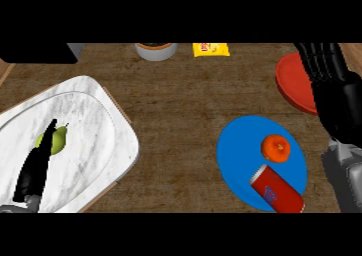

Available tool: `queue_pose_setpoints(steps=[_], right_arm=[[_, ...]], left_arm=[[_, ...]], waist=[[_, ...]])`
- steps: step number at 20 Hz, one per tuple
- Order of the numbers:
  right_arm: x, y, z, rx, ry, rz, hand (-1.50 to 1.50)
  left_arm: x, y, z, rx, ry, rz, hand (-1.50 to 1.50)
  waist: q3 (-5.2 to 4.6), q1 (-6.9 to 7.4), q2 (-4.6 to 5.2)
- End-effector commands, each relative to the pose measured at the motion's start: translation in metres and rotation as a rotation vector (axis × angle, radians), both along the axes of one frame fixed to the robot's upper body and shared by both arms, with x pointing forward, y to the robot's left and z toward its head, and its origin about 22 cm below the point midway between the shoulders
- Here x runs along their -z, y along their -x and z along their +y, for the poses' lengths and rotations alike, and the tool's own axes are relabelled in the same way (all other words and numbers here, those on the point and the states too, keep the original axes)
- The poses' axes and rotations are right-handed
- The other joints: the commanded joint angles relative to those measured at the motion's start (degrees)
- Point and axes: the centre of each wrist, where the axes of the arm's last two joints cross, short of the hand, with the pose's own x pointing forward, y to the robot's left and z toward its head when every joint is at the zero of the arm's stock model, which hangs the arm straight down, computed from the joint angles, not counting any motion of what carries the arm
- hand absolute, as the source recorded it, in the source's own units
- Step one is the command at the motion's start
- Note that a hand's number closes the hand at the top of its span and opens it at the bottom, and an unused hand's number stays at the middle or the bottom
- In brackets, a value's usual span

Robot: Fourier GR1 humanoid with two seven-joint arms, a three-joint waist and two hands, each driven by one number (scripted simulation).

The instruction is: Pick the squash from the plate and place it in the bowl

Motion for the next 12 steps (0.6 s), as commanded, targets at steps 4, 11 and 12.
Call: queue_pose_setpoints(steps=[4,11,12], right_arm=[[-0.023,0.016,-0.075,-0.071,0.125,-0.108,1.5],[0.054,0.071,-0.156,0.533,0.491,0.255,-1.5],[0.079,0.095,-0.147,0.505,0.509,0.24,-1.5]], left_arm=[[-0.056,-0.031,0.002,0.06,0.103,-0.24,0.0],[-0.065,-0.031,-0.008,0.061,0.203,-0.255,0.0],[-0.067,-0.028,0.0,0.046,0.193,-0.256,0.0]], waist=[[2.25,0.54,2.41],[2.3,-2.93,1.94],[2.32,-2.4,1.91]])
